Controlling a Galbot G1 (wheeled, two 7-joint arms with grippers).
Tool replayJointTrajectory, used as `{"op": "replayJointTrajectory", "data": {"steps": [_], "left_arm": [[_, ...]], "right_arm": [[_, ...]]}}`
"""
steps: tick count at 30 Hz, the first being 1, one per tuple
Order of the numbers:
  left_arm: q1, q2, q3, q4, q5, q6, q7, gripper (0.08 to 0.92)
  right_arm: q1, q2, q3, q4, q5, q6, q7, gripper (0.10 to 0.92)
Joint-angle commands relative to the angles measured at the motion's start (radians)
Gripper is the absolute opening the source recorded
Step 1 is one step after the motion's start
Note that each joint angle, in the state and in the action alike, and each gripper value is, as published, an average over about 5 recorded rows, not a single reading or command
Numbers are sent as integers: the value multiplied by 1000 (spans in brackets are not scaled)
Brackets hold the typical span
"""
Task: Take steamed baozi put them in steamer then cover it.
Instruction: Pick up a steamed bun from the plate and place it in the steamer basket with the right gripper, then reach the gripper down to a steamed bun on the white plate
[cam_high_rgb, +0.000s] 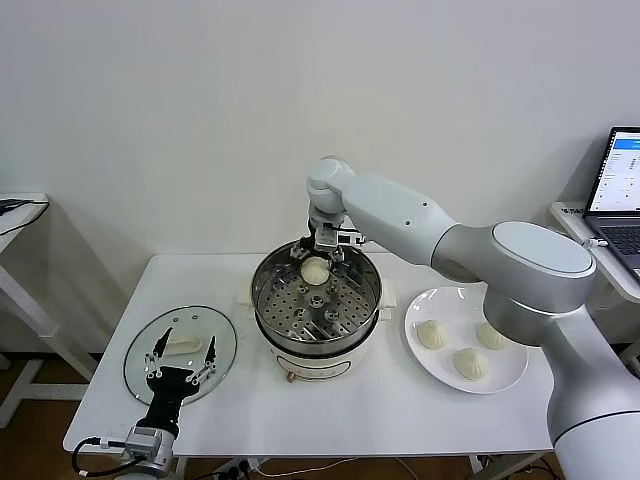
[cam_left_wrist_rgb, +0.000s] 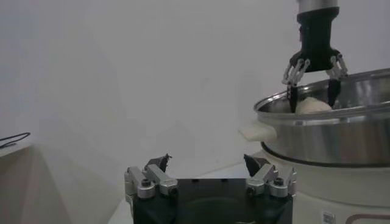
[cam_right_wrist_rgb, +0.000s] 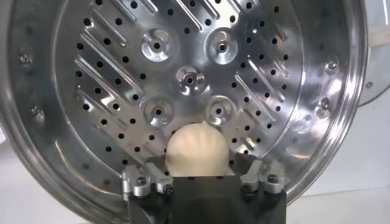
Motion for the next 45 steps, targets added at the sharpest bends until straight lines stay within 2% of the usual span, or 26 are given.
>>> {"op": "replayJointTrajectory", "data": {"steps": [1, 8, 14, 21, 28, 45], "left_arm": [[2, -1, 10, 1, 4, -1, -2, 823], [5, -6, 29, -5, 17, -2, -6, 823], [12, -6, 37, -13, 26, -4, -8, 823], [20, -8, 36, -10, 33, -15, -9, 823], [14, -14, 40, -1, 32, -14, -11, 823], [7, -18, 37, 9, 29, -10, -11, 823]], "right_arm": [[129, -140, -37, 180, 214, -94, -52, 822], [365, -447, -203, 432, 581, -388, -172, 823], [357, -662, -264, 524, 682, -680, -236, 823], [217, -779, -249, 515, 672, -866, -223, 823], [23, -787, -145, 505, 582, -1006, -212, 823], [-267, -689, 74, 334, 495, -1029, -96, 823]]}}
